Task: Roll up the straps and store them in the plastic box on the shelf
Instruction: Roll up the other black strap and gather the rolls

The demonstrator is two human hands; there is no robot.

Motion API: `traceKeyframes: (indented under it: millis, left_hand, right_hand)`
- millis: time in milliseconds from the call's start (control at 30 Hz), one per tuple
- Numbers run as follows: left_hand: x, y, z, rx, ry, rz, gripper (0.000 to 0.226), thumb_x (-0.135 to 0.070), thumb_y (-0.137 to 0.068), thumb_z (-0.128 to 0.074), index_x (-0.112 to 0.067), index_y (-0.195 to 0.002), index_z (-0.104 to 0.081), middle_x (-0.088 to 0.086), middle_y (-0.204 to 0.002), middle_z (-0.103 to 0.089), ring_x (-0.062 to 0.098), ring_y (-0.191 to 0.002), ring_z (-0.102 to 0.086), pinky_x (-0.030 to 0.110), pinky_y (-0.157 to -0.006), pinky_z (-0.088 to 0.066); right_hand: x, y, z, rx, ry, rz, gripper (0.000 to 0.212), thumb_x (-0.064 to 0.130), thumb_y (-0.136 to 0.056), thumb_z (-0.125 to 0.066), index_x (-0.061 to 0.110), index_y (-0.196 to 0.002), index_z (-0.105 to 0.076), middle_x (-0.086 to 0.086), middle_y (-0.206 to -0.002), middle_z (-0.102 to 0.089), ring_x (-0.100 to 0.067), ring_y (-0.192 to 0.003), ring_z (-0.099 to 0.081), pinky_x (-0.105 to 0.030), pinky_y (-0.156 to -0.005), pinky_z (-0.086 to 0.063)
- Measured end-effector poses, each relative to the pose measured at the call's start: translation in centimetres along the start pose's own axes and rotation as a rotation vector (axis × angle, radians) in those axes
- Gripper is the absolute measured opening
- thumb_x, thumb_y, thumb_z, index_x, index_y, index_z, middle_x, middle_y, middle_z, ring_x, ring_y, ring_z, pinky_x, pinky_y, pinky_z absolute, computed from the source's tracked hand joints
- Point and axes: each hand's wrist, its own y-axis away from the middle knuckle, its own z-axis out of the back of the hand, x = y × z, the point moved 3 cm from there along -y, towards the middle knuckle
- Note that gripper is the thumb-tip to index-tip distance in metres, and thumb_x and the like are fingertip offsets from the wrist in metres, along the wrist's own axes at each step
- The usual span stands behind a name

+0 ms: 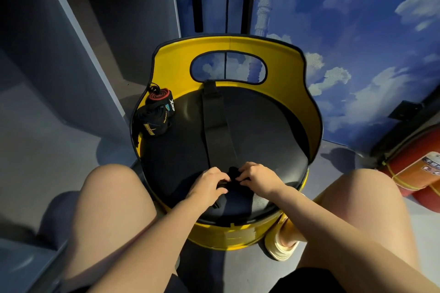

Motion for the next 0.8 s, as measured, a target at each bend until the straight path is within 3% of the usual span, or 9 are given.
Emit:
traceKeyframes:
  millis: [233, 367, 467, 567, 633, 733, 800]
  left_hand:
    - [-0.1, 1.1, -0.5, -0.004, -0.268, -0.058, 0.037, -0.021, -0.097, -0.046, -0.025, -0.134, -0.047, -0.003, -0.125, -0.046, 0.017, -0.117, -0.043, 0.033, -0.091, -0.044]
    - [0.5, 1.0, -1.0, -0.002, -0.296, -0.086, 0.048, -0.009, -0.094, -0.049, -0.025, -0.139, -0.042, -0.002, -0.125, -0.047, 0.019, -0.119, -0.046, 0.03, -0.094, -0.043]
    - [0.5, 0.8, -0.2, -0.064, -0.159, -0.024, 0.04, -0.008, -0.095, -0.048, -0.023, -0.132, -0.052, -0.002, -0.126, -0.055, 0.014, -0.117, -0.051, 0.023, -0.096, -0.041]
    - [0.5, 0.9, 0.5, -0.087, -0.082, 0.038, 0.026, -0.011, -0.095, -0.051, -0.022, -0.118, -0.059, 0.0, -0.119, -0.06, 0.015, -0.104, -0.057, 0.021, -0.083, -0.043]
    - [0.6, 1.0, 0.9, -0.07, -0.022, 0.106, 0.018, -0.014, -0.095, -0.052, -0.02, -0.107, -0.063, 0.0, -0.114, -0.062, 0.016, -0.099, -0.058, 0.022, -0.077, -0.042]
    - [1.2, 0.8, 1.2, -0.035, 0.098, 0.201, 0.014, -0.017, -0.094, -0.053, -0.022, -0.099, -0.066, 0.0, -0.107, -0.063, 0.017, -0.093, -0.058, 0.025, -0.073, -0.044]
    - [1.3, 0.9, 1.3, -0.018, 0.167, 0.234, 0.013, -0.019, -0.094, -0.053, -0.023, -0.098, -0.065, 0.0, -0.102, -0.062, 0.015, -0.089, -0.058, 0.026, -0.071, -0.047]
  right_hand:
    - [0.1, 0.8, -0.9, -0.074, 0.051, 0.005, 0.029, 0.02, -0.096, -0.048, 0.022, -0.119, -0.065, -0.001, -0.131, -0.05, -0.019, -0.119, -0.05, -0.034, -0.091, -0.048]
    - [0.0, 1.2, -1.4, -0.107, 0.125, 0.051, 0.037, 0.038, -0.094, -0.05, 0.023, -0.127, -0.057, 0.001, -0.13, -0.048, -0.019, -0.122, -0.044, -0.035, -0.091, -0.048]
    - [0.6, 1.5, -1.5, -0.202, 0.16, 0.133, 0.038, 0.034, -0.086, -0.063, 0.017, -0.121, -0.062, -0.002, -0.114, -0.059, -0.023, -0.105, -0.055, -0.035, -0.075, -0.053]
    - [1.3, 1.7, -2.1, -0.345, 0.158, 0.22, 0.031, 0.024, -0.075, -0.076, 0.018, -0.104, -0.066, 0.002, -0.089, -0.064, -0.019, -0.077, -0.061, -0.027, -0.053, -0.052]
    - [1.7, 1.7, -2.2, -0.38, 0.156, 0.245, 0.016, 0.025, -0.082, -0.066, 0.019, -0.096, -0.067, 0.003, -0.084, -0.063, -0.017, -0.072, -0.06, -0.026, -0.05, -0.051]
    - [1.8, 1.6, -2.3, -0.364, 0.1, 0.189, 0.034, 0.033, -0.088, -0.039, 0.019, -0.092, -0.069, 0.002, -0.085, -0.063, -0.018, -0.073, -0.059, -0.028, -0.052, -0.052]
    - [1.8, 1.5, -2.2, -0.343, 0.061, 0.161, 0.034, 0.032, -0.09, -0.04, 0.017, -0.095, -0.07, 0.0, -0.088, -0.063, -0.02, -0.076, -0.06, -0.03, -0.054, -0.051]
